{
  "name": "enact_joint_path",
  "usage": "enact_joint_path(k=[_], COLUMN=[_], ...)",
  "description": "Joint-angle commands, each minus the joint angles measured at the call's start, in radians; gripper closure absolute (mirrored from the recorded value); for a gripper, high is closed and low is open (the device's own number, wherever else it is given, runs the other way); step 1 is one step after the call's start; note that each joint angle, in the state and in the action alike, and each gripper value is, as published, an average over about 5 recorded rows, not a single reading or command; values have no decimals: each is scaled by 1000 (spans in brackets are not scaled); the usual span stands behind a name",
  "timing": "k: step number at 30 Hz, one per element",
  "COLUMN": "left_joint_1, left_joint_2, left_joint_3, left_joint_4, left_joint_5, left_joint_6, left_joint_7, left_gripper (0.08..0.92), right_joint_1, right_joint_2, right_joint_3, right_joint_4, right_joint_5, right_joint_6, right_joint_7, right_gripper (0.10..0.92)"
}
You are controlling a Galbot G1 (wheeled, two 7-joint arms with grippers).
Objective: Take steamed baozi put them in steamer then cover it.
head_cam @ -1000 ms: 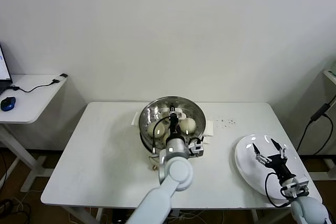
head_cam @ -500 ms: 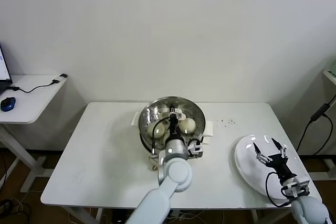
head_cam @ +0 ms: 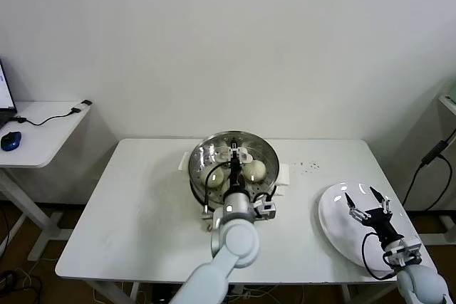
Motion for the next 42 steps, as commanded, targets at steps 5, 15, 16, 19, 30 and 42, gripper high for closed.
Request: enact_joint_path(k=[5,15,16,19,30,42], left_joint_1=[99,261,275,306,588,746], left_joint_2=[111,252,263,297,255,101], left_joint_3=[-1,-139,-170,-276,-772,-948], left_joint_4=[-247,-453,-468,-504,-506,-432], left_joint_5=[-45,-330,-381,-621,-1490,-1822], left_joint_6=[49,17,4,-52,-589,-771], left_joint_7=[17,-146,-177,-292,-423,-333], left_gripper=[303,178,177,177,177,177], right_joint_1=[1,-15,-18,-28,-55,-85], right_joint_2=[0,6,8,19,59,76], right_joint_3=[0,7,8,12,18,20], right_joint_4=[12,81,89,113,178,207], right_joint_5=[3,13,14,28,24,16], right_joint_6=[-23,-87,-89,-91,-86,-83], right_joint_7=[12,29,30,39,51,35], right_gripper=[203,203,203,203,203,203])
